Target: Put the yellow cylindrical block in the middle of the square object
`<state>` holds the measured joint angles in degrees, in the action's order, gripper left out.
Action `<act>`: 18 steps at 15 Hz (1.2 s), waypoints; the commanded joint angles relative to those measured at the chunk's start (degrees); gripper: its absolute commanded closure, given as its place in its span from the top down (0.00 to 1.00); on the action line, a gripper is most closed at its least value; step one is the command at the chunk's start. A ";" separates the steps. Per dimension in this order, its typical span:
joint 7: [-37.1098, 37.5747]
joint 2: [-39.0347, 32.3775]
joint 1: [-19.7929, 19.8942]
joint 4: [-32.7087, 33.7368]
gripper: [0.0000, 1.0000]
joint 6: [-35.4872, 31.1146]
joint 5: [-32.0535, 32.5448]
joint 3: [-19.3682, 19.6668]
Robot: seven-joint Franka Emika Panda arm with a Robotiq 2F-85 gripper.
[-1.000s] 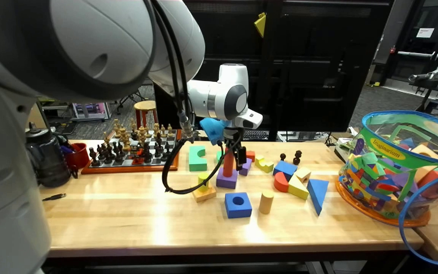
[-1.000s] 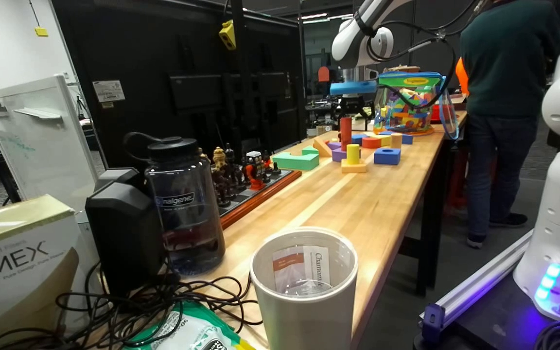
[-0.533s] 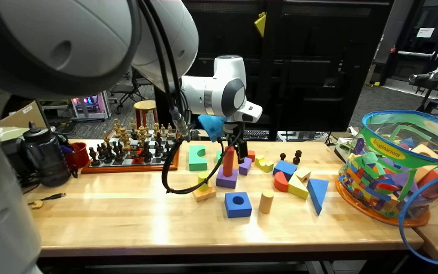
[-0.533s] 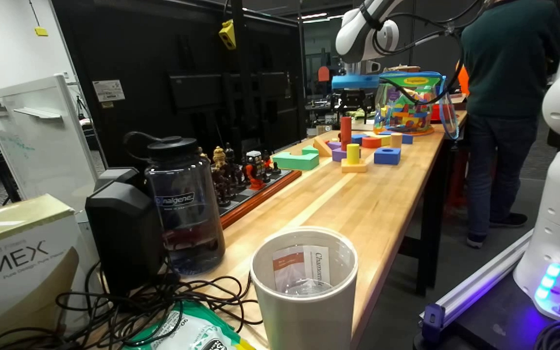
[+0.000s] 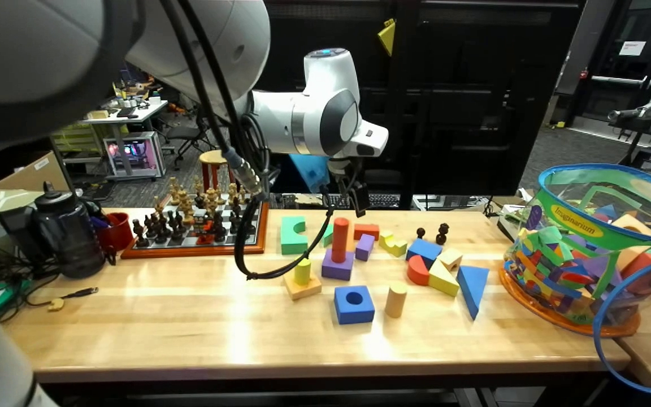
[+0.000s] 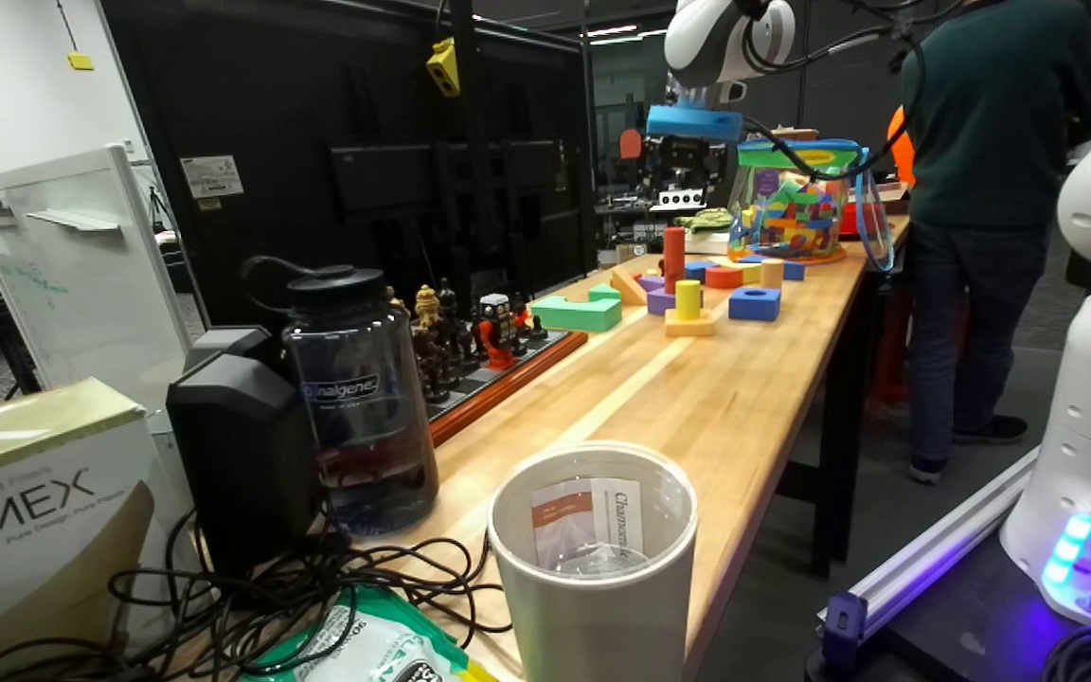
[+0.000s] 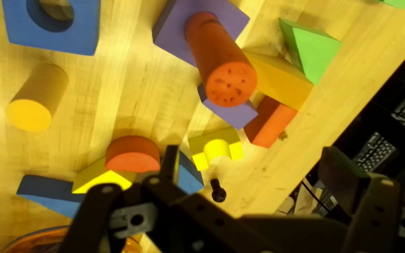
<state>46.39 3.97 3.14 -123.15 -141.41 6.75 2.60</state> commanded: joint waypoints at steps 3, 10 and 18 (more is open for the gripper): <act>1.09 9.46 1.69 -7.52 1.00 -8.27 1.15 -0.91; 9.87 16.51 8.87 -16.99 1.00 -25.77 5.35 -2.62; 18.59 19.81 20.31 -24.86 1.00 -41.52 9.10 -8.20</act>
<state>61.32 20.71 18.74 -144.25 -177.98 14.20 -2.40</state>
